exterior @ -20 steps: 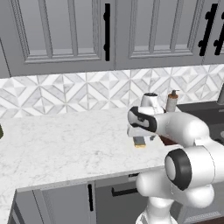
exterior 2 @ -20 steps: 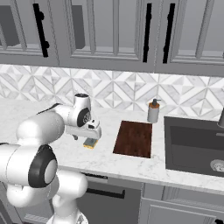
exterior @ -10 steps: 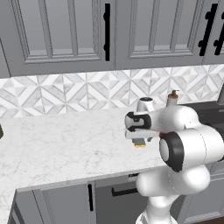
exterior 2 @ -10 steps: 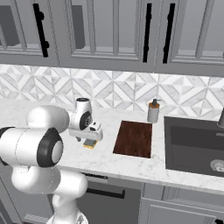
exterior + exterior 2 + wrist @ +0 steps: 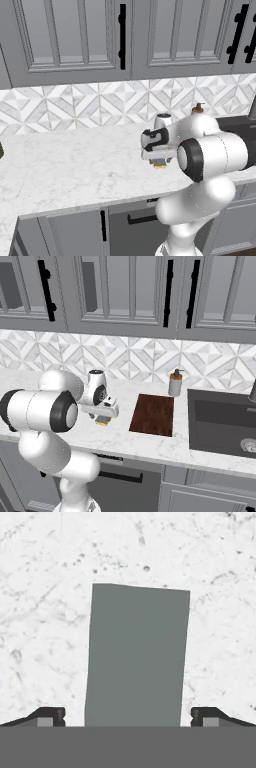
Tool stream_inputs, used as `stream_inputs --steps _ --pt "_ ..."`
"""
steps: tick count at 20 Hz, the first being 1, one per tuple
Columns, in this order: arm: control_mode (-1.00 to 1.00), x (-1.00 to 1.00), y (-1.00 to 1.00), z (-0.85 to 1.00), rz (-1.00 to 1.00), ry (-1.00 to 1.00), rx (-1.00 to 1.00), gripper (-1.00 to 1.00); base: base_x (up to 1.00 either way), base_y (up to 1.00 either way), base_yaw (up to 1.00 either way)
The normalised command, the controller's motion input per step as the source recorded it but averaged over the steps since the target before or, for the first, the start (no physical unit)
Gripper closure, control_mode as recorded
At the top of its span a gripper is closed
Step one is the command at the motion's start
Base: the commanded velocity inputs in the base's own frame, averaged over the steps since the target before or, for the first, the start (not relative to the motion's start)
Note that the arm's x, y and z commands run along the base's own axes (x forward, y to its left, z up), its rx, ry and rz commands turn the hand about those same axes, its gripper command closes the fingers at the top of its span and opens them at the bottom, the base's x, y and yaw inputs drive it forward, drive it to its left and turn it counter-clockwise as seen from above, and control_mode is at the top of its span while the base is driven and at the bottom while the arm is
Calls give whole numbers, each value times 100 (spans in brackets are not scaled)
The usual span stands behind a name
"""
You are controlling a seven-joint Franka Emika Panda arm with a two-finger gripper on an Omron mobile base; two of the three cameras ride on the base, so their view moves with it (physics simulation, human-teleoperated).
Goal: Pick up the sponge from the counter and clean the cutting board by briefly scrubbing or pressing down on the cutting board. Once finished, release the sponge.
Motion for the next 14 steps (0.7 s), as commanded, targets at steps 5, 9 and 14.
stream_inputs --steps 5,9,14 --pt "-100 5 -1 -22 0 0 0 -100 0 0 0" --pt "-100 2 -1 -21 0 0 0 -100 0 0 0" --pt "-100 6 0 -17 0 0 -1 100 0 0 0"
